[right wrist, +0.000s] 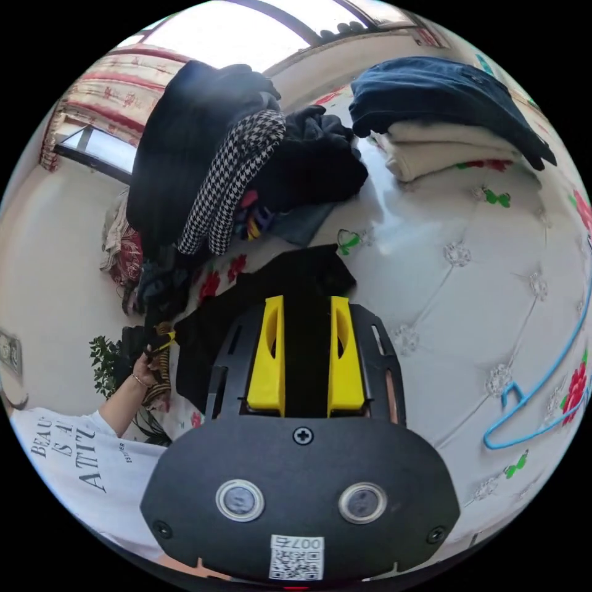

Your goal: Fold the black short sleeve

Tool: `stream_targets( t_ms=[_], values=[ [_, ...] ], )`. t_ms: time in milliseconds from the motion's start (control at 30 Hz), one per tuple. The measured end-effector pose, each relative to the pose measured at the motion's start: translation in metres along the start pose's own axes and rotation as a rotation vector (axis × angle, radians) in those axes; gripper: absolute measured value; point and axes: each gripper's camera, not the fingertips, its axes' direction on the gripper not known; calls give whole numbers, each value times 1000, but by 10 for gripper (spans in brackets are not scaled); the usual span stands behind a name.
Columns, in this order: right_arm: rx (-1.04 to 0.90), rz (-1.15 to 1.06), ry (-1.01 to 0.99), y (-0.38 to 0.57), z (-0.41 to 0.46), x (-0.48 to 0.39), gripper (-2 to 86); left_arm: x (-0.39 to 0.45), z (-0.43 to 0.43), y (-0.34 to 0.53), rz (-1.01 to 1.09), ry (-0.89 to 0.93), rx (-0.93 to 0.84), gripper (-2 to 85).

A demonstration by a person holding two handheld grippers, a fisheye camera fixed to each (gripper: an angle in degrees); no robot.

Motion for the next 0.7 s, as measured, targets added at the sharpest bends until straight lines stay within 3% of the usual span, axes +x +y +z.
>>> stream_targets(
  t_ms=[67, 167, 333, 467, 700],
  values=[
    [11, -26, 26, -21, 20, -9, 40, 2, 18, -20, -30, -57, -57, 20],
    [-74, -24, 84, -46, 57, -11, 22, -6, 22, -34, -114, -70, -97, -3],
    [-76, -40, 156, -61, 88, -5, 23, -21, 3, -29, -191, -57, 10, 1],
    [60, 84, 39, -44, 82, 17, 37, -52, 6, -11, -350, -88, 25, 47],
    [139, 251, -128, 67, 41, 50, 62, -28, -27, 63, -278, -86, 81, 69]
  ],
)
